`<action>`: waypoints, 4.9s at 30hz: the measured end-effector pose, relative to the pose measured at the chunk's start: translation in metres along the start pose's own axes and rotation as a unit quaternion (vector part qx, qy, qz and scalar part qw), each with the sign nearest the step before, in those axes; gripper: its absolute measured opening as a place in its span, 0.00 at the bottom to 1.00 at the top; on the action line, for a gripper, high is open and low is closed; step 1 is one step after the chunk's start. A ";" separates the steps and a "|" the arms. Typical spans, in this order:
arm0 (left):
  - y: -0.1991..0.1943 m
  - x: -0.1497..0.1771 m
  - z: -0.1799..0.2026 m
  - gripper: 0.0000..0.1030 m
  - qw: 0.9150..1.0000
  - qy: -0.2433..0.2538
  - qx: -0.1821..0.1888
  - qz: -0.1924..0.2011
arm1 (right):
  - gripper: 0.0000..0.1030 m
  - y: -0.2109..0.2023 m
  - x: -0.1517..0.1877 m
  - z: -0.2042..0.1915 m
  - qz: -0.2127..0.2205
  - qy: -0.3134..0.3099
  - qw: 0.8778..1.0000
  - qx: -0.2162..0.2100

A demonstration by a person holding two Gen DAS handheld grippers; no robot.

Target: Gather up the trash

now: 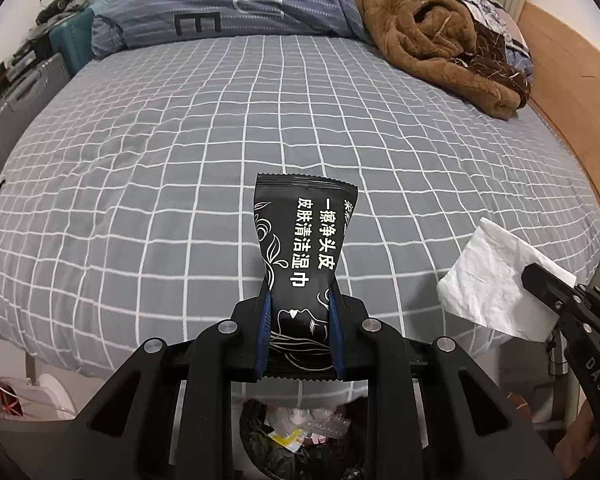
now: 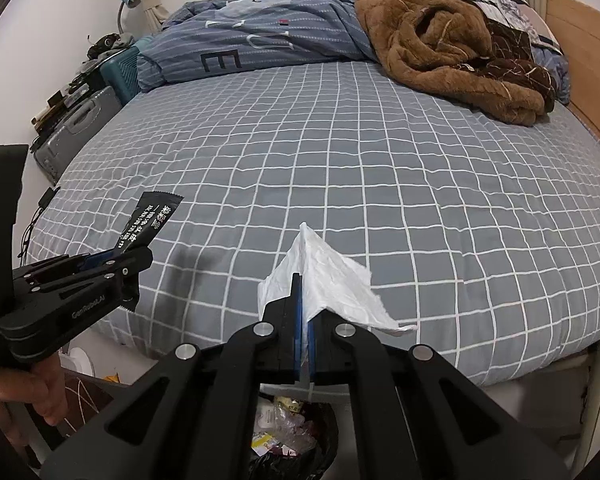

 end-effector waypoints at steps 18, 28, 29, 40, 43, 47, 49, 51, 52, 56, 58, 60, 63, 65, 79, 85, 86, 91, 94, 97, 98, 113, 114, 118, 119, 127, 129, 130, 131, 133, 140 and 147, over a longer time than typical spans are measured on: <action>-0.053 0.051 -0.014 0.23 1.000 -0.022 -0.003 0.014 | 0.01 -0.028 0.043 -0.036 -0.001 -0.018 1.000 -0.020; -0.070 0.075 -0.007 0.23 1.000 -0.020 -0.001 0.016 | 0.01 -0.043 0.062 -0.043 0.000 -0.023 0.999 -0.024; -0.073 0.078 -0.005 0.23 1.000 -0.021 0.000 0.017 | 0.01 -0.045 0.064 -0.043 0.000 -0.024 0.999 -0.024; -0.086 0.107 0.012 0.23 1.000 -0.011 0.011 0.015 | 0.01 -0.057 0.089 -0.041 -0.003 -0.022 0.999 -0.024; -0.087 0.116 0.016 0.23 1.000 -0.010 0.008 0.013 | 0.01 -0.058 0.097 -0.037 -0.006 -0.020 1.000 -0.024; -0.090 0.128 0.020 0.23 1.000 -0.012 0.013 0.010 | 0.01 -0.060 0.112 -0.033 -0.011 -0.019 0.999 -0.024; -0.091 0.135 0.021 0.23 1.000 -0.014 0.014 0.009 | 0.01 -0.060 0.120 -0.032 -0.016 -0.018 0.999 -0.025; -0.091 0.142 0.022 0.23 1.000 -0.014 0.012 0.008 | 0.01 -0.058 0.130 -0.030 -0.023 -0.017 0.999 -0.025; -0.091 0.147 0.023 0.23 1.000 -0.014 0.012 0.007 | 0.01 -0.058 0.133 -0.029 -0.025 -0.017 0.999 -0.025; -0.089 0.161 0.025 0.23 1.000 -0.012 0.011 0.001 | 0.01 -0.054 0.152 -0.028 -0.036 -0.022 0.999 -0.020; -0.085 0.167 0.025 0.23 1.000 -0.013 0.012 -0.004 | 0.01 -0.049 0.160 -0.028 -0.044 -0.029 0.998 -0.015; -0.080 0.174 0.025 0.23 1.000 -0.015 0.013 -0.006 | 0.01 -0.043 0.169 -0.026 -0.053 -0.030 0.998 -0.012; -0.069 0.184 0.023 0.23 1.000 -0.021 0.014 -0.015 | 0.01 -0.031 0.181 -0.024 -0.068 -0.033 0.997 -0.006; -0.062 0.190 0.024 0.23 0.999 -0.022 0.017 -0.019 | 0.01 -0.023 0.189 -0.023 -0.078 -0.033 0.996 -0.005; 0.007 0.222 0.043 0.23 0.997 -0.017 0.042 -0.065 | 0.02 0.032 0.228 0.005 -0.138 -0.012 0.990 0.012; 0.040 0.230 0.056 0.23 0.994 -0.014 0.056 -0.090 | 0.01 0.047 0.227 0.027 -0.146 0.009 0.989 0.029; 0.044 0.230 0.060 0.23 0.994 -0.011 0.059 -0.094 | 0.01 0.049 0.228 0.030 -0.147 0.012 0.989 0.031; 0.061 0.227 0.074 0.23 0.993 0.011 0.063 -0.095 | 0.01 0.059 0.229 0.044 -0.156 0.036 0.986 0.034; 0.070 0.227 0.081 0.23 0.994 0.018 0.062 -0.092 | 0.01 0.061 0.226 0.050 -0.150 0.041 0.987 0.043; 0.078 0.230 0.086 0.24 0.993 0.020 0.066 -0.097 | 0.01 0.065 0.226 0.055 -0.151 0.046 0.986 0.051; 0.080 0.230 0.088 0.25 0.993 0.023 0.067 -0.097 | 0.01 0.066 0.226 0.056 -0.152 0.049 0.986 0.052; 0.083 0.237 0.051 0.69 0.996 0.032 0.013 -0.080 | 0.02 0.090 0.231 0.034 -0.164 0.021 0.985 0.056; 0.082 0.238 0.048 0.74 0.996 0.034 0.010 -0.078 | 0.02 0.093 0.232 0.032 -0.166 0.019 0.984 0.055; 0.077 0.236 0.036 0.87 0.997 0.033 -0.007 -0.066 | 0.02 0.103 0.234 0.020 -0.171 0.010 0.984 0.048; 0.076 0.235 0.031 0.90 0.998 0.032 -0.009 -0.061 | 0.02 0.106 0.235 0.017 -0.173 0.007 0.984 0.046; 0.076 0.219 0.001 0.94 0.998 0.018 -0.026 -0.047 | 0.02 0.121 0.243 0.002 -0.182 -0.015 0.982 0.037; 0.076 0.221 -0.004 0.94 0.998 0.012 -0.029 -0.051 | 0.02 0.122 0.244 -0.002 -0.182 -0.020 0.982 0.035; 0.077 0.222 -0.008 0.94 0.998 0.005 -0.027 -0.054 | 0.03 0.122 0.244 -0.003 -0.181 -0.023 0.983 0.035; 0.079 0.224 -0.011 0.94 0.998 -0.003 -0.024 -0.058 | 0.04 0.123 0.245 -0.004 -0.181 -0.024 0.983 0.034; 0.081 0.226 -0.015 0.94 0.998 -0.013 -0.021 -0.062 | 0.04 0.123 0.246 -0.008 -0.180 -0.026 0.983 0.031; 0.081 0.229 -0.015 0.94 0.997 -0.020 -0.016 -0.067 | 0.23 0.121 0.245 -0.009 -0.178 -0.028 0.983 0.029; 0.082 0.230 -0.017 0.95 0.997 -0.024 -0.014 -0.066 | 0.57 0.114 0.238 -0.004 -0.157 -0.016 0.987 0.029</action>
Point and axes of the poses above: each gripper's, at about its wrist camera, not at the fingertips, and y roughly the way its jaws point, z to its right, x to its underside, the point moved 7 cm from there along y, roughly the way its jaws point, and after that the axes turned 12 degrees about y, right-handed, at the moved point
